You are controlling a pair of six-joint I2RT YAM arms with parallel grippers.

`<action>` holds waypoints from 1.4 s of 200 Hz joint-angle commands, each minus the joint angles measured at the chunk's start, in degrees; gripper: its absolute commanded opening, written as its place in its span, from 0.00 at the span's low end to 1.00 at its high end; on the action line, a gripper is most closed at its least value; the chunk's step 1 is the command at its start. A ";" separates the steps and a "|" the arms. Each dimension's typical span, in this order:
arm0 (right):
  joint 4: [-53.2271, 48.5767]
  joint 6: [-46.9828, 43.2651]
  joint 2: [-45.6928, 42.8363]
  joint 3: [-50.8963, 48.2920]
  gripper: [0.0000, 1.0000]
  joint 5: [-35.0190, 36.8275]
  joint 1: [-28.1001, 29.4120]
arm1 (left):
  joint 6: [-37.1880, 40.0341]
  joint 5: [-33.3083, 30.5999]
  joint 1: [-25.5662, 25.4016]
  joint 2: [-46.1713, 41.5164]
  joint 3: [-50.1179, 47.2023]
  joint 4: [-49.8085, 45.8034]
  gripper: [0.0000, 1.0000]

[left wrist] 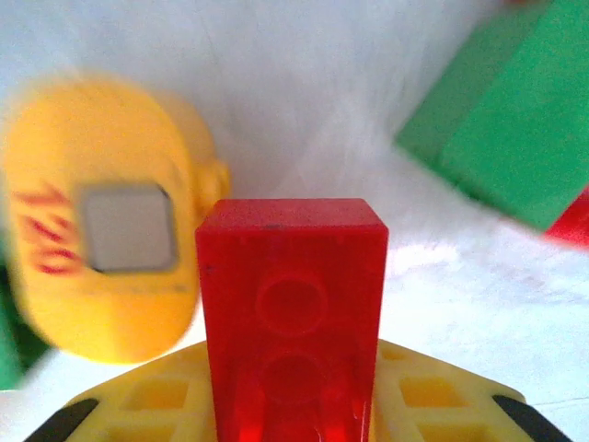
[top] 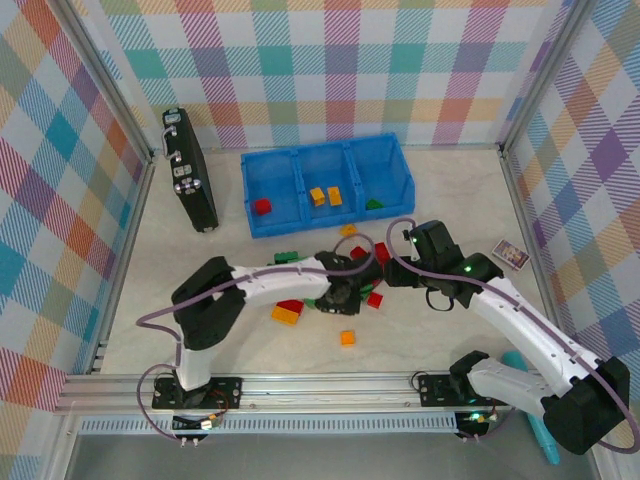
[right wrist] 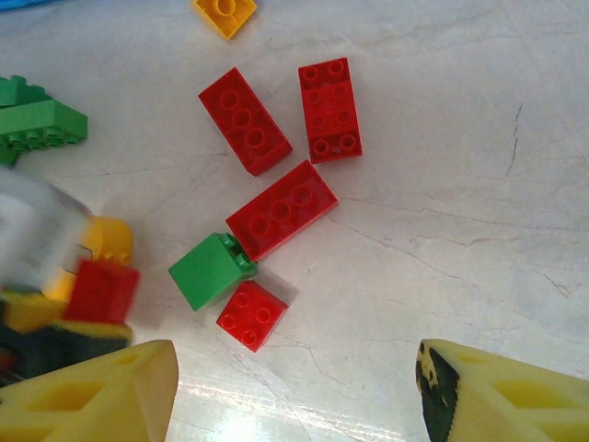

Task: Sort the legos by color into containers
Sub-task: Pick up the lego from the middle-left of the table, then place the lego in the container.

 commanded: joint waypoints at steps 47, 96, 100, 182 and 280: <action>1.64 2.82 0.81 -2.29 0.69 -1.70 -0.37 | 14.96 -0.16 17.61 -13.77 11.73 -4.32 0.21; 2.84 3.00 5.42 -1.18 0.69 -1.09 -0.37 | 28.57 -2.76 28.49 -10.75 29.97 -11.20 0.23; 2.99 2.94 5.90 -0.92 0.69 -1.08 -0.37 | 29.03 -2.61 29.27 -10.52 30.48 -10.86 0.23; 1.47 1.00 11.34 7.00 0.69 -3.91 -0.37 | 29.91 1.65 40.55 0.02 28.36 2.15 0.24; 6.51 2.02 16.20 3.57 0.69 -5.14 4.74 | 29.27 6.13 43.00 17.29 29.92 8.72 0.28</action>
